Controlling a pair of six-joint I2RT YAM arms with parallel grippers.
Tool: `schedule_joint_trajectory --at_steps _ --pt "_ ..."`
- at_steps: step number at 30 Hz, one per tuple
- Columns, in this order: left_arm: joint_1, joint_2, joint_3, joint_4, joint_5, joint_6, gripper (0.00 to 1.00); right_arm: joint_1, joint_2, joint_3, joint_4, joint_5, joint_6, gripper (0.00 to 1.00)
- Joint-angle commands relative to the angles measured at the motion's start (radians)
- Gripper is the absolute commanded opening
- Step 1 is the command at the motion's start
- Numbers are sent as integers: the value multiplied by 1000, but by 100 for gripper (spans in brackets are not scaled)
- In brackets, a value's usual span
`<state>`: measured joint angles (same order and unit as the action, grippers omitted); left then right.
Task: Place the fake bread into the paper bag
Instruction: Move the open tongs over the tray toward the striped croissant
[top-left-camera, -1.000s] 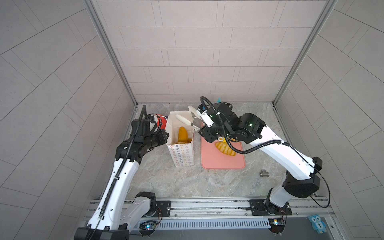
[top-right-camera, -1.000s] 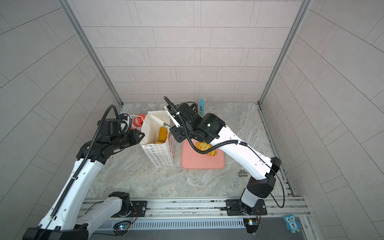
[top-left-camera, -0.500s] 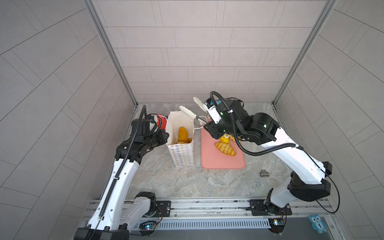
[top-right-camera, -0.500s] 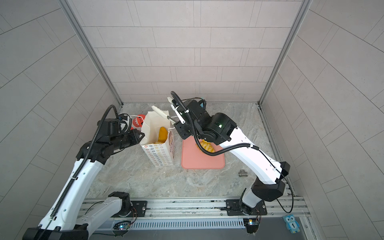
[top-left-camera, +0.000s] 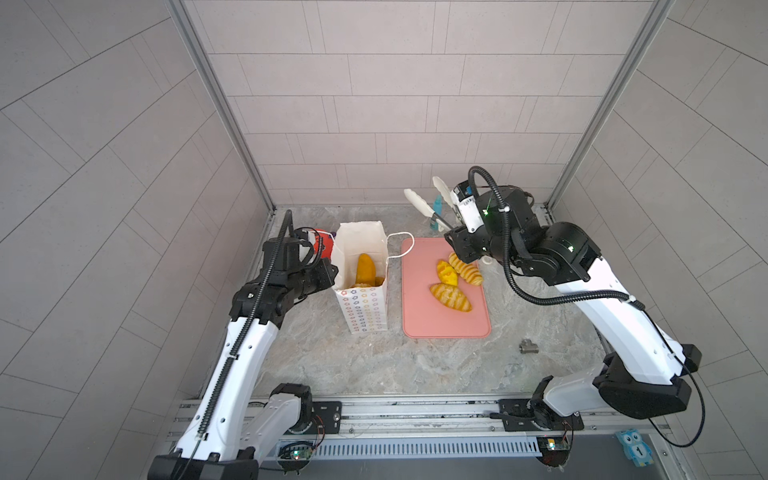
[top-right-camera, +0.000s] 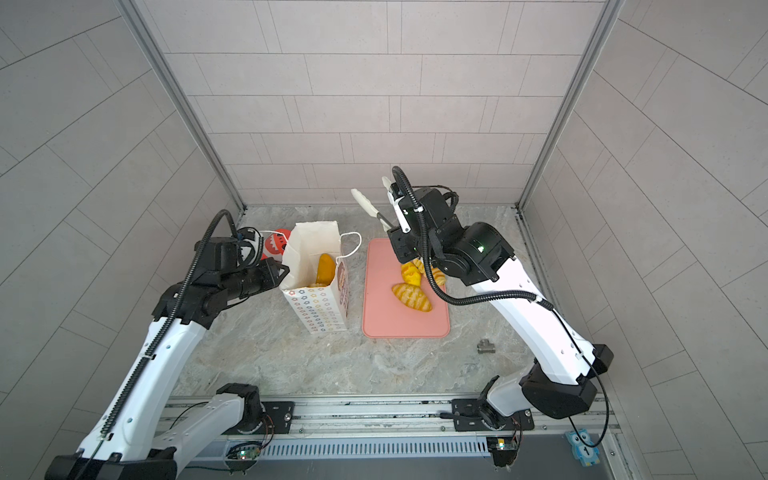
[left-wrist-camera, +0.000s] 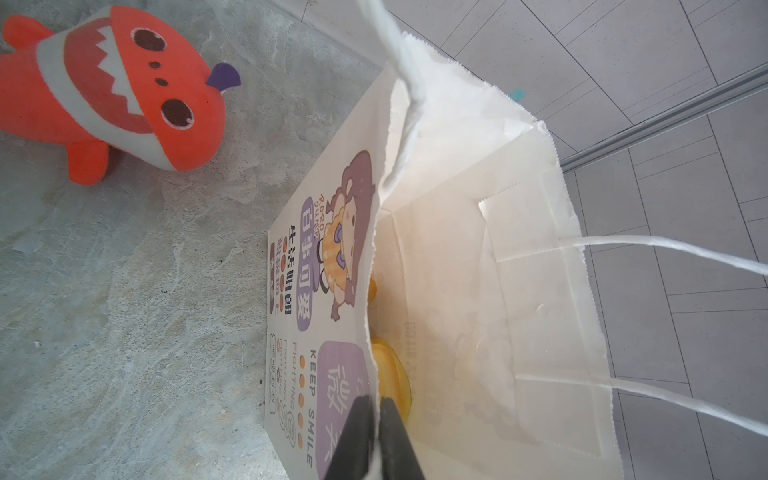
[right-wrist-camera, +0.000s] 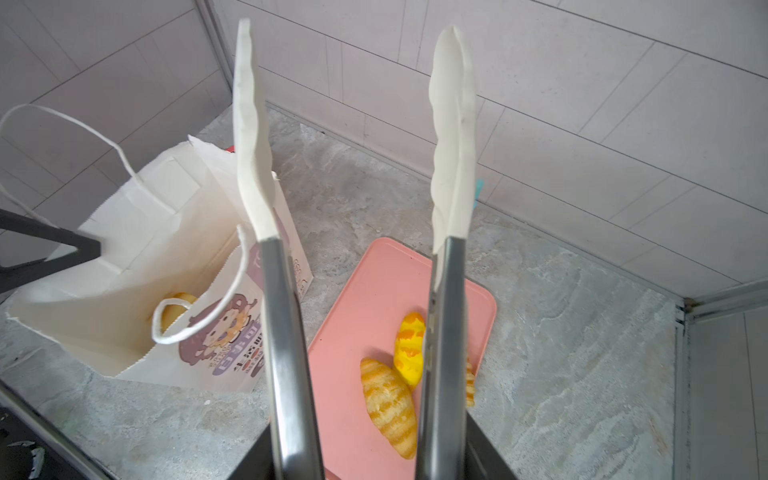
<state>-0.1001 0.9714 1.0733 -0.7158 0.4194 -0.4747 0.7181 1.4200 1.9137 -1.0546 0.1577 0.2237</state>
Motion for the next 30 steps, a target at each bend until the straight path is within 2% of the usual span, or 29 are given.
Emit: schedule_joint_trajectory --at_steps 1,5,10,20,30 --pt "5 -9 16 -4 4 1 11 -52 -40 -45 27 -25 20 52" --pt "4 -6 19 -4 4 1 11 -124 -70 -134 26 -77 41 52" --pt "5 -1 19 -2 5 1 11 -159 -114 -255 28 -93 43 52" --pt "4 10 19 7 9 2 11 -182 -188 -465 31 -108 55 52" --pt "5 13 13 16 14 1 11 -183 -219 -567 44 -139 83 51"
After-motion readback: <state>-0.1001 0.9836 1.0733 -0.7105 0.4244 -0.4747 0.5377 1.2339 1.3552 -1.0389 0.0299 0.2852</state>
